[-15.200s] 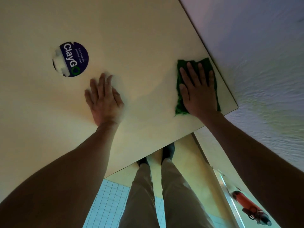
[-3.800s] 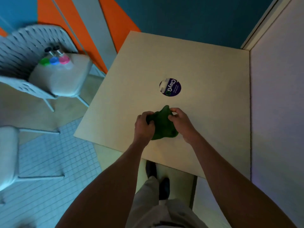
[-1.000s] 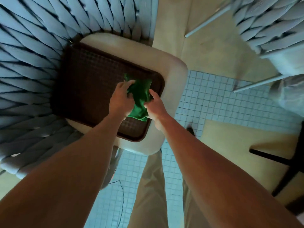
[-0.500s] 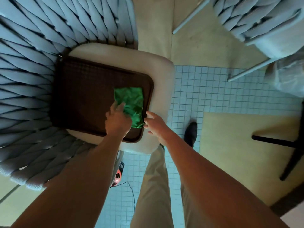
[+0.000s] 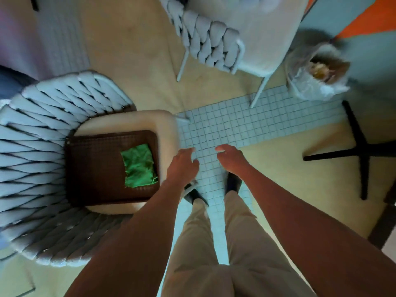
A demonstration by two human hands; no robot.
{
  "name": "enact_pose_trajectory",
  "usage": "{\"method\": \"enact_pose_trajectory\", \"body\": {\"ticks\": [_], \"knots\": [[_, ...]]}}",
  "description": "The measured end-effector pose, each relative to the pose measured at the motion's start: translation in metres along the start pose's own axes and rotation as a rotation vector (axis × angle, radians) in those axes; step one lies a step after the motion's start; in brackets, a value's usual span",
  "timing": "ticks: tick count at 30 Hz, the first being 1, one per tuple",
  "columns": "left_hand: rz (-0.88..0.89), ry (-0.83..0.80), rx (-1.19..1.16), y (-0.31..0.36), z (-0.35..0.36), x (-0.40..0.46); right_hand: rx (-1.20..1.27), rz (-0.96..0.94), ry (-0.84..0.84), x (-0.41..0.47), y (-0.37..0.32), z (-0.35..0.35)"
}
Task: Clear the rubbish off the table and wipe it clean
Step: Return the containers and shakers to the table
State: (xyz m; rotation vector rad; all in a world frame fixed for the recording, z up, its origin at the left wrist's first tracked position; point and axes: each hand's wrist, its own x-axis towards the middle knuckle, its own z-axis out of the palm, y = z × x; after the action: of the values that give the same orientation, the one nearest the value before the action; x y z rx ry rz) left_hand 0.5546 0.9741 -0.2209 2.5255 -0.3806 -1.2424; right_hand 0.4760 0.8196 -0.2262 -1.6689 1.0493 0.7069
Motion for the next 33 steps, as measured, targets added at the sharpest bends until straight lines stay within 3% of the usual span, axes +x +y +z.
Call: {"method": "enact_pose_trajectory", "body": {"ticks": [3,16,25,33], "knots": [[0.051,-0.021,0.067,0.047,0.008,-0.013,-0.083,-0.029,0.014,-0.016,0.021,-0.044],[0.241,-0.003,0.247,0.244,0.008,-0.025,-0.02,-0.114,0.221,-0.059,0.066,-0.232],[0.328,0.118,0.251,0.333,-0.051,0.021,0.02,-0.23,0.359,-0.044,0.018,-0.325],[0.34,0.223,0.193,0.381,-0.118,0.116,-0.012,-0.297,0.457,0.02,-0.048,-0.387]]}}
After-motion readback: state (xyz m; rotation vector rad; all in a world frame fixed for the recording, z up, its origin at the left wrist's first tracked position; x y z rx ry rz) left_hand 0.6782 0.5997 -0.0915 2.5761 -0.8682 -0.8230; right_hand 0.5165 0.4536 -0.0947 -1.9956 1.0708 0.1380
